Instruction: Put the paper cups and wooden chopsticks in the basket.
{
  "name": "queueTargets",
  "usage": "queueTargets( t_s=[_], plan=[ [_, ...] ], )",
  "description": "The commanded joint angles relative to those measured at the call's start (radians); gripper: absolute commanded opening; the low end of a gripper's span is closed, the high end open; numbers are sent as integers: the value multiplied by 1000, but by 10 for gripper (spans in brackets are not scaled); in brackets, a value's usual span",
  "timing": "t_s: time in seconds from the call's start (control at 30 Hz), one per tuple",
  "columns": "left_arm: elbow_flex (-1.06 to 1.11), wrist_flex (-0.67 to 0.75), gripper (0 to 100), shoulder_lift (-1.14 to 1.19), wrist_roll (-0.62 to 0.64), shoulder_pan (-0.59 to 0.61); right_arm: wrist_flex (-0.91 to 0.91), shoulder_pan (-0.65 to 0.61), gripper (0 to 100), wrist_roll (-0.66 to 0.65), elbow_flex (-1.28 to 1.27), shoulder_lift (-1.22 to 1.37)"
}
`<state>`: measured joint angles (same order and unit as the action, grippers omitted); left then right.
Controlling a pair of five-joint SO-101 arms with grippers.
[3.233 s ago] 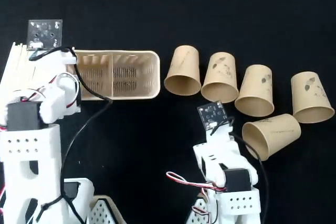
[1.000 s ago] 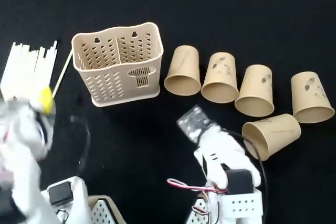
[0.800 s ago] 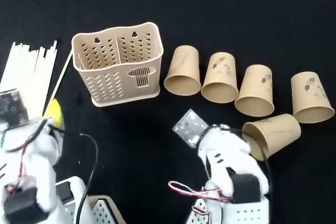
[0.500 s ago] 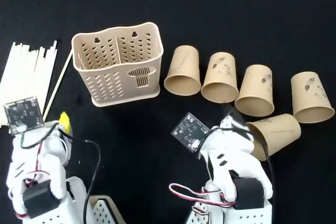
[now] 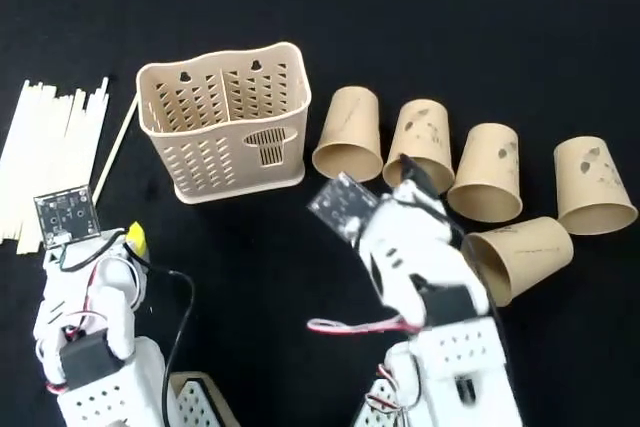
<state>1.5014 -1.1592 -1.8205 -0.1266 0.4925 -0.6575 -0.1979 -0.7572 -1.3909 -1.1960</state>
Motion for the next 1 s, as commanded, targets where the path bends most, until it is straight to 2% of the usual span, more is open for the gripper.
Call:
queueTargets(
  t_s=[0.0,0.17,0.57,0.67,0.8,0.97],
  plan=[
    [16,26,230,-3,-2,5,198,3,289,15,62,182],
    [18,20,230,-3,-2,7,396,11,289,43,133,410],
    [35,26,230,-3,-6,2,700,64,284,34,354,912],
    [35,26,230,-3,-6,1,698,71,210,34,420,1000],
    [41,28,230,-3,-6,-1,704,94,18,34,427,993],
    [47,28,230,-3,-8,-2,698,103,11,40,363,860]
  ],
)
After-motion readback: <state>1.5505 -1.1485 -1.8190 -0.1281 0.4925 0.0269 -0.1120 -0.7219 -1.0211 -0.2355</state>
